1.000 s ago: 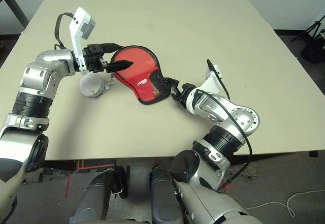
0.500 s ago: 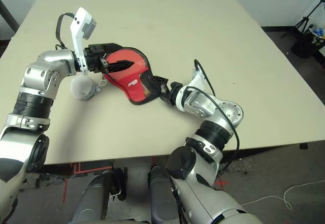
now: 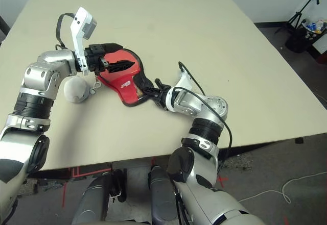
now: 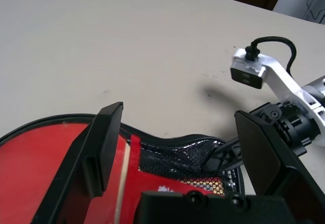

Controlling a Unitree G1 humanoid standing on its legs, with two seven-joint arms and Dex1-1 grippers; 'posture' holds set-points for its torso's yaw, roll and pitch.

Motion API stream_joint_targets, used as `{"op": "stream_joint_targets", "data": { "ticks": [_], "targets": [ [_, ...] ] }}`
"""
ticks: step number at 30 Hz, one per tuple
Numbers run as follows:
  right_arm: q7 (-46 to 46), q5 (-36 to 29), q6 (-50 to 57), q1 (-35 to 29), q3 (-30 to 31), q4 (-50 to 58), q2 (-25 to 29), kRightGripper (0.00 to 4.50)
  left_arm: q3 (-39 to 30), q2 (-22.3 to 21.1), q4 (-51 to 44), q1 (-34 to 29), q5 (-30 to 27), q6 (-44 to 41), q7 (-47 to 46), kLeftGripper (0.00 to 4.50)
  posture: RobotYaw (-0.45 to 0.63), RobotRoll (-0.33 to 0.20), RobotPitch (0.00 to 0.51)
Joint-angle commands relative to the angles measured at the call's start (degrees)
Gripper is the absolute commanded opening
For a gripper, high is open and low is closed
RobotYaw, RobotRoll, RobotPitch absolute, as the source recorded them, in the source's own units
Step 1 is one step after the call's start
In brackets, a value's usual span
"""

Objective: Store the ping-pong paddle in its case and zip it.

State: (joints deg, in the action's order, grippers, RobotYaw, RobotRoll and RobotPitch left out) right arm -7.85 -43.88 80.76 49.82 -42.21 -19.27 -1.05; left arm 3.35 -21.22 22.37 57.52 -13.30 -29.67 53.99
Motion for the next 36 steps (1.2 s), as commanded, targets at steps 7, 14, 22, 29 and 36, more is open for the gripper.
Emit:
{"op": "stream_joint_targets", "data": {
  "ticks": [7,14,22,29,36],
  "targets": [
    [-4.8,1.9,1.8,-4.2,1.5,6.7,-0.7,0.02,0.3,0.3,-1.4,-0.6,-0.5,-0.1,-0.2,4.5,-0.02,0.0,0.22],
    [-10.0,0.4,11.5,-5.7,-3.7,22.1,-3.6,0.02,0.2,0.0,-2.4,-2.1,-0.6,-0.2,-0.7,4.5,-0.03,0.0,0.229],
    [-23.2,-19.0,11.7,-13.3,-1.7,34.5,-2.2,0.02,0.2,-0.1,-3.5,-3.1,-0.9,-0.6,-1.2,4.5,-0.04,0.0,0.242],
    [-55.3,-67.1,-13.2,-35.0,19.9,43.8,11.8,0.02,0.4,-0.1,-4.1,-3.6,-1.1,-0.9,-1.4,4.5,-0.06,0.0,0.248],
    [-58.5,-69.1,-35.4,-45.8,33.4,56.7,21.6,0.02,1.0,0.6,-2.6,-2.5,-1.0,-0.3,-0.8,4.5,-0.1,0.0,0.253]
  ]
}}
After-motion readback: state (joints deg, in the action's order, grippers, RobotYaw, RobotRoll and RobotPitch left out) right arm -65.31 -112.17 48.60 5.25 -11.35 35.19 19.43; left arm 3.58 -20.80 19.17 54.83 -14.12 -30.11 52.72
